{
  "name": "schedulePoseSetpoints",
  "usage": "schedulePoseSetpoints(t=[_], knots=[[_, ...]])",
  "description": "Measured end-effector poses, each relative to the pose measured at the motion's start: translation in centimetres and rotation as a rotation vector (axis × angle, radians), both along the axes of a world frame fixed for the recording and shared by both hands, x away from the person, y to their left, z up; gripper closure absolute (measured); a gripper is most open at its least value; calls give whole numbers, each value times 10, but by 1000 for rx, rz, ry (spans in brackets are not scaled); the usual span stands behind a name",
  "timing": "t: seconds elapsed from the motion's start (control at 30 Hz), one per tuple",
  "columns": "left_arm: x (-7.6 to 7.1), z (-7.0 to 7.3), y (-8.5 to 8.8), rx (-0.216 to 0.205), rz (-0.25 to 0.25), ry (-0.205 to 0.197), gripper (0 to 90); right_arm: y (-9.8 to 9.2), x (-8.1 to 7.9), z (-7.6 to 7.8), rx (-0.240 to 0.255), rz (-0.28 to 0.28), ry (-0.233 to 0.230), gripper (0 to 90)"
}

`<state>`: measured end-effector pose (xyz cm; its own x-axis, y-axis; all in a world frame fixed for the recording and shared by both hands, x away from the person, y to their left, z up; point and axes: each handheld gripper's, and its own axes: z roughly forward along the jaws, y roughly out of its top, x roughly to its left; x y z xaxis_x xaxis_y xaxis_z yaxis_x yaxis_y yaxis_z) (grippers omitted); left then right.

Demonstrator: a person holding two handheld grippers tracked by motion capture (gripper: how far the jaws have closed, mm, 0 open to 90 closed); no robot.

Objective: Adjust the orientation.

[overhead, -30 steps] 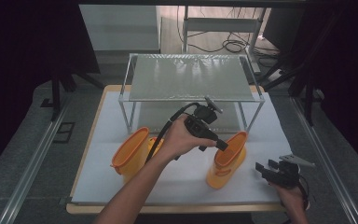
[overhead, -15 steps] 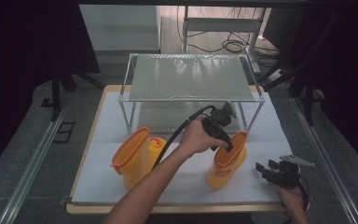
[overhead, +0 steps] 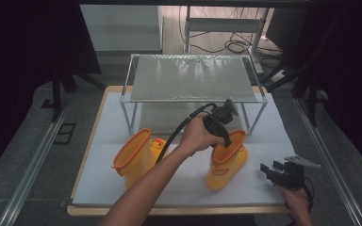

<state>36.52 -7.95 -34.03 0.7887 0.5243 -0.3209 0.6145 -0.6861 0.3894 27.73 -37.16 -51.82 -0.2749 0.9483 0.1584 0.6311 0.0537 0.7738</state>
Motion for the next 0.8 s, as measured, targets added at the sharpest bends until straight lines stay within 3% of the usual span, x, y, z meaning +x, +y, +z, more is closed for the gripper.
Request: schedulePoseSetpoints(t=[0.17, 0.33, 0.6, 0.8], knots=[[-12, 21, 27, -21, 18, -18, 871, 1, 0, 0, 1, 0, 5, 360], [-26, 33, 63, -12, 31, -37, 871, 3, -1, 1, 1, 5, 0, 359], [-38, 28, 115, -25, 77, -38, 871, 8, 0, -1, -8, 11, 9, 360], [-46, 21, 133, 5, 89, -60, 870, 8, 0, -1, -10, 10, 8, 360]])
